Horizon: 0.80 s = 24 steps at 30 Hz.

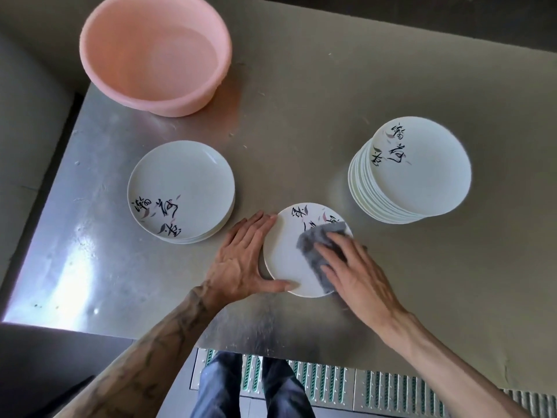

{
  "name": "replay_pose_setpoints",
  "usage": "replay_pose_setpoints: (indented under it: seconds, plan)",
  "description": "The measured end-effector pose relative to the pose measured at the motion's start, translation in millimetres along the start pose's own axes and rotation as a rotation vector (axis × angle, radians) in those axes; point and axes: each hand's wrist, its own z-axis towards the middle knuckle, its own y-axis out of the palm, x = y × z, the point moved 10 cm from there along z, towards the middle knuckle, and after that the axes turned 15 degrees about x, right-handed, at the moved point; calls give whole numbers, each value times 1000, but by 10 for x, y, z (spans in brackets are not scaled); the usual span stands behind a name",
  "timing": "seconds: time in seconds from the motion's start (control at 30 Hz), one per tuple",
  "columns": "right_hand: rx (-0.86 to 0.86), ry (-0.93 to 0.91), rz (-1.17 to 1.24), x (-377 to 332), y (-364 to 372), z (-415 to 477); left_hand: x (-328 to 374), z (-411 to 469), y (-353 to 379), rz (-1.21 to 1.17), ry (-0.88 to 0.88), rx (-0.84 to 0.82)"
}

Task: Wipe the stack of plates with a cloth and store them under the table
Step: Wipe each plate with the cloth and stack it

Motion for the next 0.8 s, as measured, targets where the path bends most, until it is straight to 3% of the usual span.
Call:
replay_pose_setpoints:
  seconds: [0.1,0.33,0.53,0.7,0.8]
  plan:
    - [18,110,-45,54,-49,-101,-2,-6,19,11,7,-16]
    - [-19,41,103,-409,242,20,5,-11,37,16,26,-28]
    - [90,279,45,-80,217,406,1,-1,5,0,-9,-9]
    - [5,82,158,-584,339,332,20,5,-11,-19,2,22]
    - [-49,-7,153,-502,250,73,7,2,-2,-6,5,8]
